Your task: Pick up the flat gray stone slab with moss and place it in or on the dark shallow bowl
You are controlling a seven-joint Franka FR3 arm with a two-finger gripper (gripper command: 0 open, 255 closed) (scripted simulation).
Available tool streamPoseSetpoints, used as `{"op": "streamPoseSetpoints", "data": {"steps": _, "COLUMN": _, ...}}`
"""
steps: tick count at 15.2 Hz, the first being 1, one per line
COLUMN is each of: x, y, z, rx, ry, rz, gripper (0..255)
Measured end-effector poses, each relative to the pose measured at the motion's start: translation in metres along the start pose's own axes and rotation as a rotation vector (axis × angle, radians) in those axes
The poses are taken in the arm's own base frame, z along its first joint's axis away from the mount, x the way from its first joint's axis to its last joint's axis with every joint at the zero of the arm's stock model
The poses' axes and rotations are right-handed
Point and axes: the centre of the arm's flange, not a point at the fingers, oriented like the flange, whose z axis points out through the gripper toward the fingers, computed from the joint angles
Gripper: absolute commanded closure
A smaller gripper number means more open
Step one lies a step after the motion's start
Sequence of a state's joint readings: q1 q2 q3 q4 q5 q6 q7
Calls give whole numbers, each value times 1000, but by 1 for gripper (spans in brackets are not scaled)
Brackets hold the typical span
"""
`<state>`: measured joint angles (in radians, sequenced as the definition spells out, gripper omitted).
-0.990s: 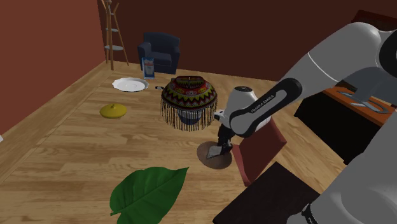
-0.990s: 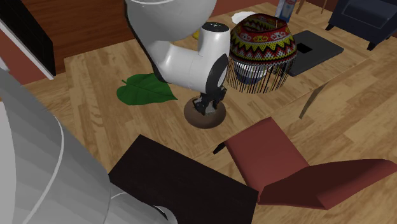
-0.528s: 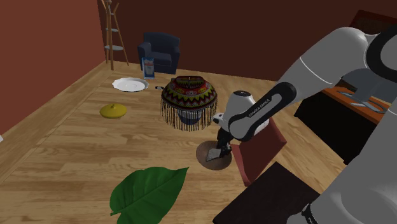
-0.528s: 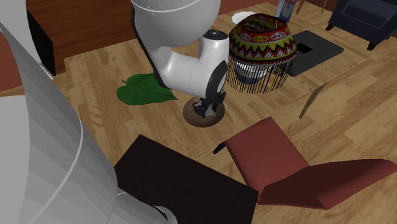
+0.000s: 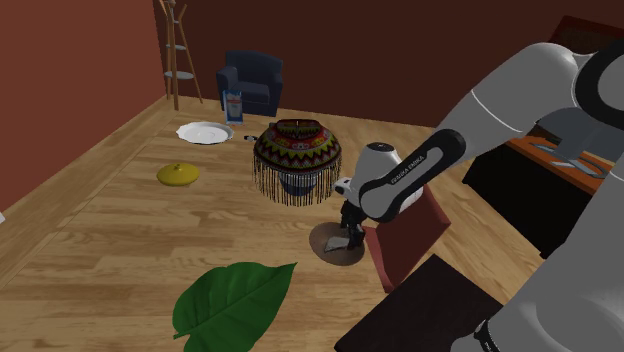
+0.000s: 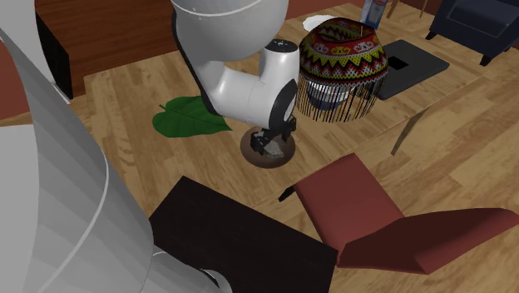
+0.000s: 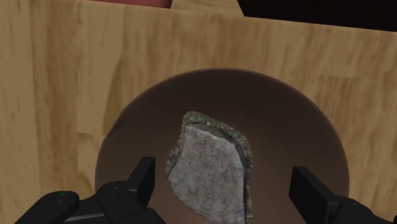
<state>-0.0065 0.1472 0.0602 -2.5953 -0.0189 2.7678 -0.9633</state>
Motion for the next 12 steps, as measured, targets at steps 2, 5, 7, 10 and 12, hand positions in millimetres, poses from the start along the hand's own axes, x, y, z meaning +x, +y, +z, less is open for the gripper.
{"op": "streamPoseSetpoints", "data": {"steps": 2, "x": 0, "y": 0, "z": -6, "rx": 0, "ry": 0, "rz": 0, "gripper": 0}}
{"op": "streamPoseSetpoints", "data": {"steps": 5, "x": -1, "y": -1, "z": -37, "rx": -1, "ry": 1, "rz": 0, "gripper": 0}}
{"op": "streamPoseSetpoints", "data": {"steps": 7, "x": 0, "y": 0, "z": -47, "rx": -1, "ry": 0, "rz": 0, "gripper": 0}}
{"op": "streamPoseSetpoints", "data": {"steps": 10, "x": 0, "y": 0, "z": -50, "rx": 0, "ry": 0, "rz": 0, "gripper": 0}}
{"op": "streamPoseSetpoints", "data": {"steps": 12, "x": 0, "y": 0, "z": -50, "rx": 0, "ry": 0, "rz": 0, "gripper": 0}}
